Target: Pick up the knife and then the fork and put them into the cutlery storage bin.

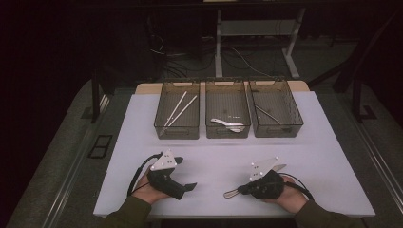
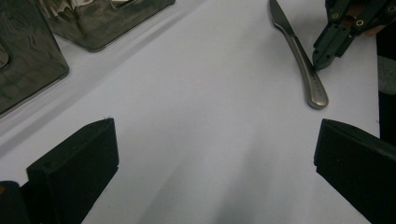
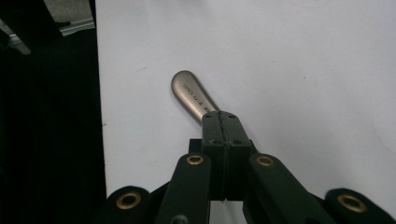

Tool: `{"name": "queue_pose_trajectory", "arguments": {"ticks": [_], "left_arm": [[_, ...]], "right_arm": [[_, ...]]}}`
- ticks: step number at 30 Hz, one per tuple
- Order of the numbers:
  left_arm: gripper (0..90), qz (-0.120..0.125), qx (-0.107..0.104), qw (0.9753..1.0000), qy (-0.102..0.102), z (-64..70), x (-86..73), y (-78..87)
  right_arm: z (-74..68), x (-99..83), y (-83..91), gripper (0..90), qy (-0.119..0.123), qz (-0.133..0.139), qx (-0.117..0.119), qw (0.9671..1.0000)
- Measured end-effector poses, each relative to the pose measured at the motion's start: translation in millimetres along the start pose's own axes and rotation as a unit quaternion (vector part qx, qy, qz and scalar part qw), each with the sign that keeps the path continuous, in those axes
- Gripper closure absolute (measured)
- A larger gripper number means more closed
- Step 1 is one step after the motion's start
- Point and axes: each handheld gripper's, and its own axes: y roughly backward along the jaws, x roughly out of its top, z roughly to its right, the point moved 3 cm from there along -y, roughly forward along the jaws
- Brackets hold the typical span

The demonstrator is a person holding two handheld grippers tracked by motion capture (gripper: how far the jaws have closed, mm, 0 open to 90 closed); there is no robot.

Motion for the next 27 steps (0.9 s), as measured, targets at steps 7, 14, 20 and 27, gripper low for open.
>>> {"name": "queue_pose_trajectory", "arguments": {"ticks": [7, 14, 20, 27], "left_arm": [[0.0, -0.001, 0.0, 1.0, 0.001, -0.1, -0.1, -0.2], [0.0, -0.001, 0.001, 1.0, 0.0, 0.0, 0.0, -0.2], [0.0, 0.002, 0.001, 1.0, 0.004, -0.4, -0.2, 0.3], [0.0, 0.003, 0.003, 1.0, 0.004, -0.3, 0.1, 0.5]], "right_arm": [[6.1, 5.4, -4.1, 89.8, 0.006, 0.0, -0.013, 0.9999], [10.7, 11.6, -9.9, 89.8, 0.0, -0.001, -0.021, 0.9998], [10.6, 14.8, -10.8, 89.3, 0.003, -0.011, -0.007, 0.9999], [18.8, 20.9, 13.8, 70.9, -0.011, -0.024, -0.014, 0.9995]]}}
